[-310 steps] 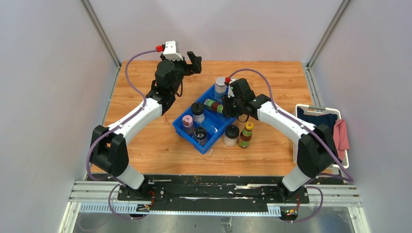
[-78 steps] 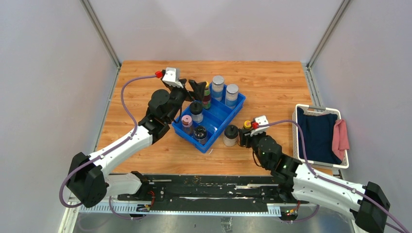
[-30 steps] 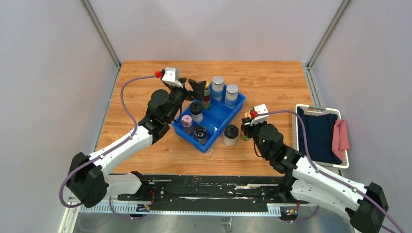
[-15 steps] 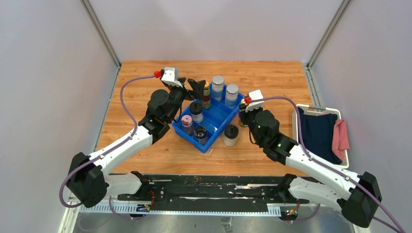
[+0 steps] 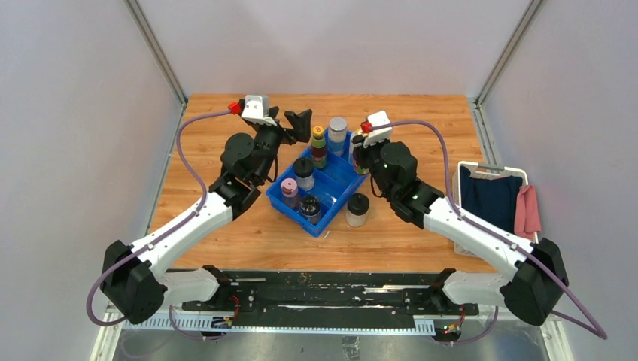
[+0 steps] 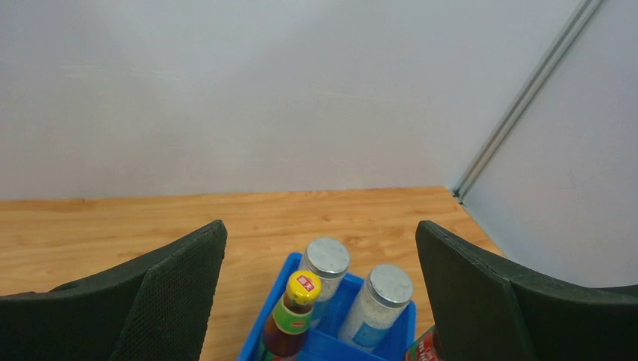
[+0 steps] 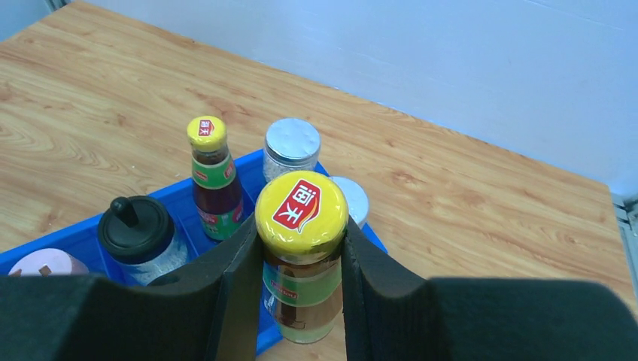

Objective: Organize the condiment bottles
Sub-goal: Place the bottle in the storage box.

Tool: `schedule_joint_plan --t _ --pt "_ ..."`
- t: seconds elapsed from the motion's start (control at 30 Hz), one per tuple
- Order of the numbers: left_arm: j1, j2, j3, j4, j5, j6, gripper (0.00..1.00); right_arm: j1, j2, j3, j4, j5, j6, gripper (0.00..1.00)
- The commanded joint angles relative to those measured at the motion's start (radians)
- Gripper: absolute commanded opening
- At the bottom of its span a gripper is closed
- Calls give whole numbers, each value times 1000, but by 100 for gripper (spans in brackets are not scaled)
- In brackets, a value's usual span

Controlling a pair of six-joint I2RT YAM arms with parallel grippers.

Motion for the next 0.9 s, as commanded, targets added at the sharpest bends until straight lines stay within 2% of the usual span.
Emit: schedule_joint_plan --t 0.0,0.53,0.87 --pt "-6 -43 40 27 -65 52 100 -18 48 91 149 -59 -6 0" --pt "80 -58 76 35 -34 39 100 -50 309 242 217 -172 43 0" --pt "106 -51 62 56 -26 16 100 -52 372 257 246 -206 77 0"
